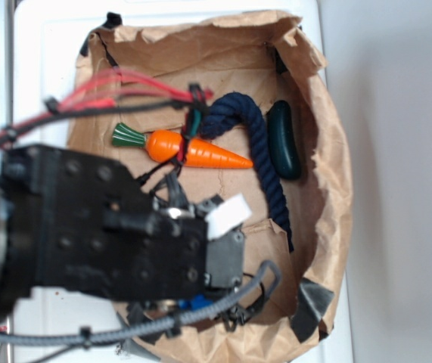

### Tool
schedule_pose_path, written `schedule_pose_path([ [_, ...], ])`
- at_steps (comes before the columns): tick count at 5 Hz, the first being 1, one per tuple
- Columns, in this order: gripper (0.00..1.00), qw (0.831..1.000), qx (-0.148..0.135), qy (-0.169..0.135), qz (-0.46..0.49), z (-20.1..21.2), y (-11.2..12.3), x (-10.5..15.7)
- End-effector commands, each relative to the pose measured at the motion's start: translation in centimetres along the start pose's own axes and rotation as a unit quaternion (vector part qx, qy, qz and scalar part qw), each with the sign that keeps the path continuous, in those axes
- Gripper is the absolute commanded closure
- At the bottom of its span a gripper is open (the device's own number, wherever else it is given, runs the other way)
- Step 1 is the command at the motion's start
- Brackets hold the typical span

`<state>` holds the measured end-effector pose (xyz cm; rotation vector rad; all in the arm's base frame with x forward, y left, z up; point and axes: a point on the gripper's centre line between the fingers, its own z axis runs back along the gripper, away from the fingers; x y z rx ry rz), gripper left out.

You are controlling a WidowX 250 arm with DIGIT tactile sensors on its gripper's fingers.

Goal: Grab the white paper.

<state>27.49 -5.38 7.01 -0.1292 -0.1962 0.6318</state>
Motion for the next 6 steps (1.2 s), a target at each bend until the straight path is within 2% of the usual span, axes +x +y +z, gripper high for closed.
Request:
schedule_pose_path([
  [1, 0.0, 0.996, -0.084, 0.002, -0.024, 0.8, -1.7, 0.4],
  [2, 0.0, 0.995, -0.091, 0.001, -0.029, 0.6, -1.7, 1.2],
  [3, 0.0, 0.999, -0.038, -0.022, -0.03, -1.7, -2.1, 1.6],
  [4, 0.0, 1.0, 0.001, -0.012, -0.023, -3.0, -2.4, 2.1],
  [5, 1.0, 1.0, 0.01, -0.003, -0.011, -2.7, -2.3, 2.5],
  [6, 1.0, 1.0, -0.002, -0.008, -0.016, -1.2, -2.4, 2.9],
])
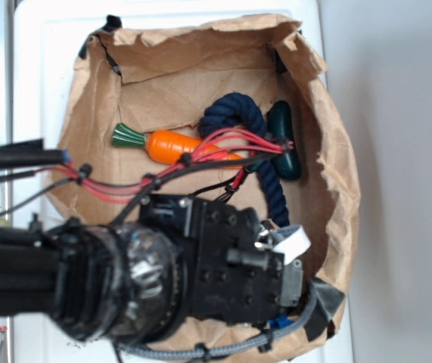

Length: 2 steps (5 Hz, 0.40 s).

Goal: Grab the white paper.

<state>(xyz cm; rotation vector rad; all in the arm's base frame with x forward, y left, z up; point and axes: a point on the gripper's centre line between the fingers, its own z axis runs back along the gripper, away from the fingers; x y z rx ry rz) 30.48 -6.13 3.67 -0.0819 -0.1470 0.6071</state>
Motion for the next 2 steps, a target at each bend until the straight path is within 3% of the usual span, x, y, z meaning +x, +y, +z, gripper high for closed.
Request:
schedule_pose_path([
  [1, 1.0, 0.999, -0.025, -0.032, 0.032, 5.2, 0.5, 2.9],
  [2, 1.0, 0.996, 0.007, -0.035, 0.083, 6.6, 2.0, 5.1],
])
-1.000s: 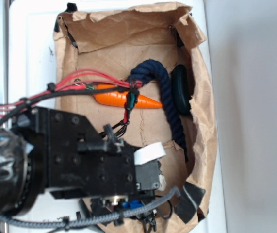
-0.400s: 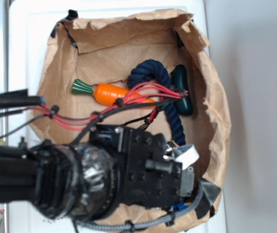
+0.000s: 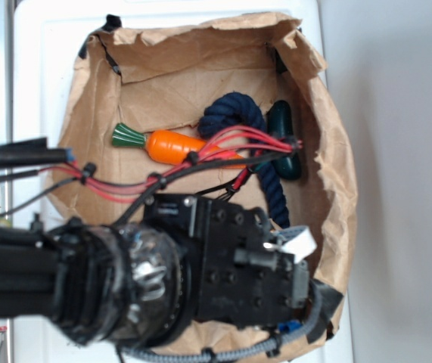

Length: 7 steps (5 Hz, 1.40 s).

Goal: Grab the white paper.

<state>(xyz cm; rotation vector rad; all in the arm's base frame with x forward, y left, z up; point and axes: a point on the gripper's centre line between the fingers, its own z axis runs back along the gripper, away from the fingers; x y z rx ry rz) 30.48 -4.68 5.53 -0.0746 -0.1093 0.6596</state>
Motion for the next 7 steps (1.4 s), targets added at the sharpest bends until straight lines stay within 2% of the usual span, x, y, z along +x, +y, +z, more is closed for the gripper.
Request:
schedule_pose_path([
  [1, 1.0, 0.995, 0.014, -0.065, 0.073, 7.2, 2.3, 4.4],
  [2, 1.0, 0.994, 0.057, -0.056, 0.08, 10.2, 4.2, 4.4],
  [3, 1.0, 0.992, 0.052, -0.07, 0.092, 12.2, 6.0, 3.3],
  [4, 1.0, 0.992, 0.02, -0.093, 0.087, 13.8, 7.2, 3.1],
  [5, 1.0, 0.994, -0.004, -0.077, 0.081, 15.0, 8.4, 2.9],
  [6, 1.0, 0.991, -0.004, -0.113, 0.07, 13.8, 8.2, 1.2],
  [7, 1.0, 0.977, 0.04, -0.194, 0.076, 11.9, 5.6, 0.7],
])
